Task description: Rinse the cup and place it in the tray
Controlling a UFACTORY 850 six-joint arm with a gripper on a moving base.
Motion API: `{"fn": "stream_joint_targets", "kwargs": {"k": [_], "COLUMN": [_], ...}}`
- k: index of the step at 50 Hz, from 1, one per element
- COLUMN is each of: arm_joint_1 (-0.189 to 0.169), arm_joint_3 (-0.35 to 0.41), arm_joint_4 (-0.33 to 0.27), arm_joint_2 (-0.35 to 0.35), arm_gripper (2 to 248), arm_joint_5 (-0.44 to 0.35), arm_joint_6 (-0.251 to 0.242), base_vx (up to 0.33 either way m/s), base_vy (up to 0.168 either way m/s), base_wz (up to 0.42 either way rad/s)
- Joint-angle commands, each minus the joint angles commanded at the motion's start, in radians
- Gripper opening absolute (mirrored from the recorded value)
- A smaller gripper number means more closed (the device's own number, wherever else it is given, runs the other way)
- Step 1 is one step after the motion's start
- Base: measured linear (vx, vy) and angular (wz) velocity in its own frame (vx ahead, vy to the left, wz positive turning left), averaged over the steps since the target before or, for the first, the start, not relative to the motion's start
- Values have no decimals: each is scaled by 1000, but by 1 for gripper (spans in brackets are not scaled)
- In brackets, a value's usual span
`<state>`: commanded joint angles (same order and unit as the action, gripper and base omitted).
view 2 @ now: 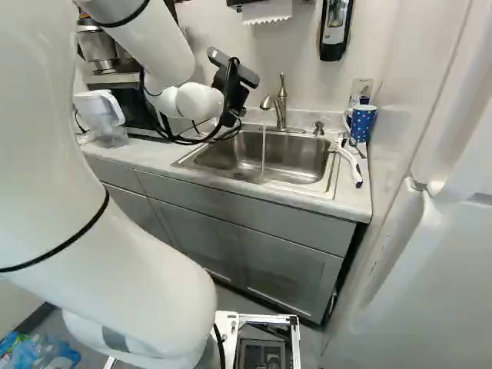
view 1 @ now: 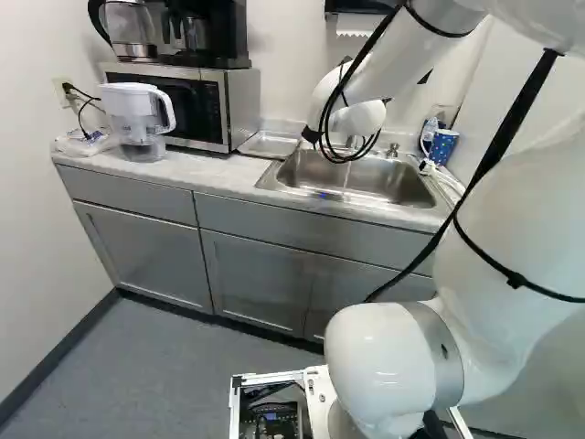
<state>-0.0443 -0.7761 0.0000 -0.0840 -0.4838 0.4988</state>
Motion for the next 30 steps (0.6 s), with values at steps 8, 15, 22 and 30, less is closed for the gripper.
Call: {"fn": "stream_joint_targets", "kwargs": {"k": [8, 15, 22, 30], "arm_joint_1": [0, 0, 0, 0], "arm_joint_3": [0, 0, 0, 0], "arm_joint_4": [0, 0, 0, 0], "arm_joint_2": [0, 0, 0, 0], "arm_gripper": [122, 122, 122, 122], "arm_joint_5": [0, 0, 0, 0], "arm_joint_6": [-84, -158, -231, -315], "base_vx": [0, 0, 0, 0], "base_vy": [0, 0, 0, 0], "base_wz": [0, 0, 0, 0]}}
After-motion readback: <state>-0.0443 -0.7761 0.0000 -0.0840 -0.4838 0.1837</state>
